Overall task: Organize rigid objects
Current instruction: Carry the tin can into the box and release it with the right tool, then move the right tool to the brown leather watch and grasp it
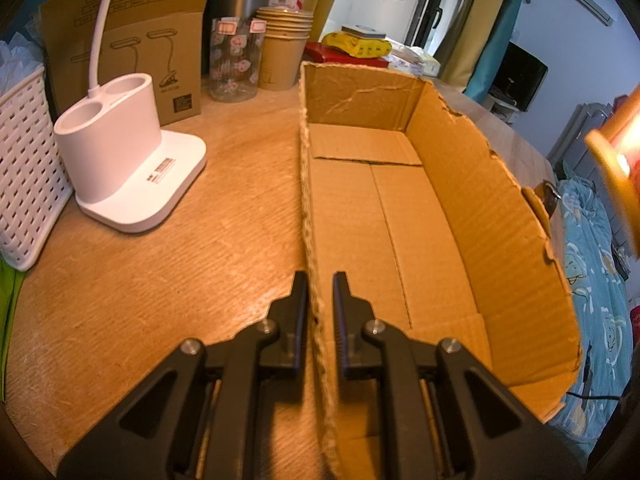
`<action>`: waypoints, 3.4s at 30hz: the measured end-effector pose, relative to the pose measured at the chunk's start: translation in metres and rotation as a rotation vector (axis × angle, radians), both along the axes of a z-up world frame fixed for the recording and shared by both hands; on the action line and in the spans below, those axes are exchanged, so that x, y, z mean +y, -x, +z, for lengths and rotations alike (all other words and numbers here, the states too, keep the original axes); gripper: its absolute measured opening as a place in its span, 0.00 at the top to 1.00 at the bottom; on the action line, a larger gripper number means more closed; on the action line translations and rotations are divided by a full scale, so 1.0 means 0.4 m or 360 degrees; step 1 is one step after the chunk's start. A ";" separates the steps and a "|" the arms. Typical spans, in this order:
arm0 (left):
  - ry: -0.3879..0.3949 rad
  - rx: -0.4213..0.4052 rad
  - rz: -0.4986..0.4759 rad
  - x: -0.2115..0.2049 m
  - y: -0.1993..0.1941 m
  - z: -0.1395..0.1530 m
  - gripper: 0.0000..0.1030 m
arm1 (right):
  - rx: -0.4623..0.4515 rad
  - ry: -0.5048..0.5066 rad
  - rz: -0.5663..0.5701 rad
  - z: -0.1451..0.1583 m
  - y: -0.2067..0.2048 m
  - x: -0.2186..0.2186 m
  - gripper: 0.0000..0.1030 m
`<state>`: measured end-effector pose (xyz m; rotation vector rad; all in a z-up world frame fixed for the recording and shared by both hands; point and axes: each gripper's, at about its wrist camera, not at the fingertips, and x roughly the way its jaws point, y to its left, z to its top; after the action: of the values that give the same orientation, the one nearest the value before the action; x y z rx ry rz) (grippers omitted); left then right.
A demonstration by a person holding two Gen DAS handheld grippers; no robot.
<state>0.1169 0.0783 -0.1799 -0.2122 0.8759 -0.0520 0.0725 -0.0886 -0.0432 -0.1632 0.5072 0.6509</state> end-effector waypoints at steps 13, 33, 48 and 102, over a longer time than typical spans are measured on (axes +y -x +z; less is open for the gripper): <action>0.0000 0.0000 0.0000 0.000 0.001 0.000 0.88 | 0.0158 0.0063 0.0058 -0.105 -0.014 0.059 0.45; 0.0003 -0.0001 0.0000 -0.002 0.001 -0.001 0.87 | 0.0260 0.0177 0.0016 -0.184 -0.034 0.082 0.45; 0.0011 0.0008 0.0005 0.006 -0.001 -0.001 0.86 | 0.0277 0.0236 -0.0033 -0.197 -0.042 0.090 0.45; 0.0022 0.0007 0.0009 0.005 -0.009 -0.004 0.85 | 0.0280 0.0177 -0.0779 -0.284 -0.223 -0.335 0.29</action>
<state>0.1204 0.0803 -0.1816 -0.2277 0.8793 -0.0521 0.1618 -0.2227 -0.1568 -0.0813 0.7237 0.1584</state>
